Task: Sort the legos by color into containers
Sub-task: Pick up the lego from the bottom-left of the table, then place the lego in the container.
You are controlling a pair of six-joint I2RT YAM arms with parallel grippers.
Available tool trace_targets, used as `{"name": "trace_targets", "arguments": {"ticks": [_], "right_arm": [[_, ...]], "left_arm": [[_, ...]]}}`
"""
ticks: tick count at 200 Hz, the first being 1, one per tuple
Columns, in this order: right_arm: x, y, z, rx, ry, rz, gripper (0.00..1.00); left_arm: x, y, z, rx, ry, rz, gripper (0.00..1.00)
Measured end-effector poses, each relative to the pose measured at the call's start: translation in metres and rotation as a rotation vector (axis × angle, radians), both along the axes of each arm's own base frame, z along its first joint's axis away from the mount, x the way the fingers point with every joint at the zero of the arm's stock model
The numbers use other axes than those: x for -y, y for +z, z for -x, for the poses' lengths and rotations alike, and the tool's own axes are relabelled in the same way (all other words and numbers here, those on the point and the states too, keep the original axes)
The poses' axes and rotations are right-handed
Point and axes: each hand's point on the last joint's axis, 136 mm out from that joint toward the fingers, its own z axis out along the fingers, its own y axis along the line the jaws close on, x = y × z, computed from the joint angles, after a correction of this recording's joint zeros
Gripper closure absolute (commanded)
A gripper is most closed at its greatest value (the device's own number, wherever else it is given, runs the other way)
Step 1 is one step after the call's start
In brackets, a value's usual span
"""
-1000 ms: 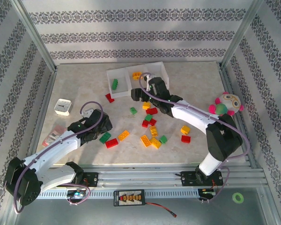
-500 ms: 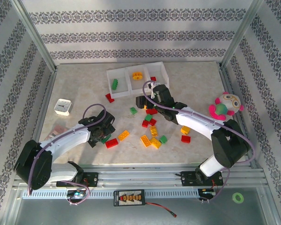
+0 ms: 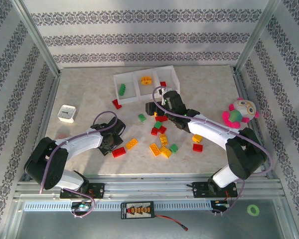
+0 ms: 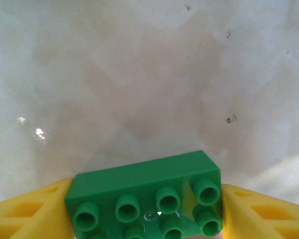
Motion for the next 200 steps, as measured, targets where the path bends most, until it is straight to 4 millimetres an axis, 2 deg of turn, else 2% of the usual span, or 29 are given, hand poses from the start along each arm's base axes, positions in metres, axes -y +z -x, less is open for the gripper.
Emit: {"name": "trace_targets", "arguments": {"ticks": [48, 74, 112, 132, 162, 200], "right_arm": [[0.001, 0.014, 0.002, 0.026, 0.000, -0.018, 0.05], [0.004, 0.022, 0.004, 0.045, -0.004, -0.028, 0.05], [0.010, 0.020, 0.008, 0.046, -0.018, -0.018, 0.05], [0.014, 0.020, 0.011, 0.051, -0.025, -0.016, 0.05], [0.017, 0.030, 0.014, 0.072, -0.032, -0.026, 0.05], [0.018, 0.032, 0.015, 0.077, -0.032, -0.030, 0.05]], "left_arm": [[0.000, 0.006, -0.004, 0.024, -0.013, 0.011, 0.48], [0.003, 0.028, -0.017, 0.091, -0.071, 0.026, 0.49], [0.014, 0.080, -0.062, 0.231, -0.185, 0.052, 0.49], [0.016, 0.101, -0.087, 0.281, -0.235, 0.060, 0.49], [0.015, 0.115, -0.127, 0.312, -0.290, 0.044, 0.48], [0.020, 0.126, -0.198, 0.346, -0.353, -0.003, 0.47]]}}
